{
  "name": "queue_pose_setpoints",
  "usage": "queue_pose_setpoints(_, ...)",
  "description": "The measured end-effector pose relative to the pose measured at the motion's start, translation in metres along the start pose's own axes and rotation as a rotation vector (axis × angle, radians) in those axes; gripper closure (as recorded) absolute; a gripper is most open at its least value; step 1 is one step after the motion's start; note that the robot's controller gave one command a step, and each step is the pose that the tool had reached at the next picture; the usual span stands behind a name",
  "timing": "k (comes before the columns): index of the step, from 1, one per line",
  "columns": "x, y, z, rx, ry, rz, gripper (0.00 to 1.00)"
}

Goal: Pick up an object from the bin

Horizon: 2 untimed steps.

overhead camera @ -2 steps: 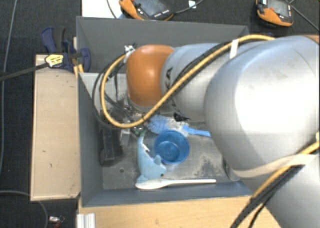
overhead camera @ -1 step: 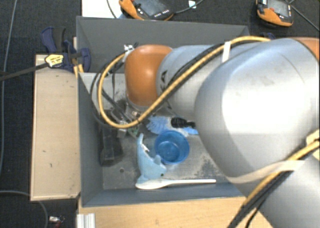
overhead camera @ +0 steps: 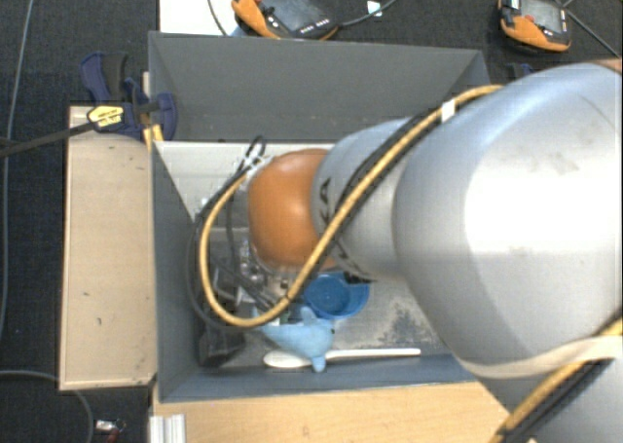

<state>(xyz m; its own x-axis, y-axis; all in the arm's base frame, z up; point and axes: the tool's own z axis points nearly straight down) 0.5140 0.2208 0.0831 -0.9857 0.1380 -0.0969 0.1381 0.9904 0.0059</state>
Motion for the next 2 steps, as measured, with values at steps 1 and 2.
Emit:
queue_pose_setpoints(1,0.0,0.0,0.0001,0.0,0.0,0.001,1.0)
queue_pose_setpoints(2,-0.0003,-0.0005,-0.0079,0.0,0.002,0.003,1.0)
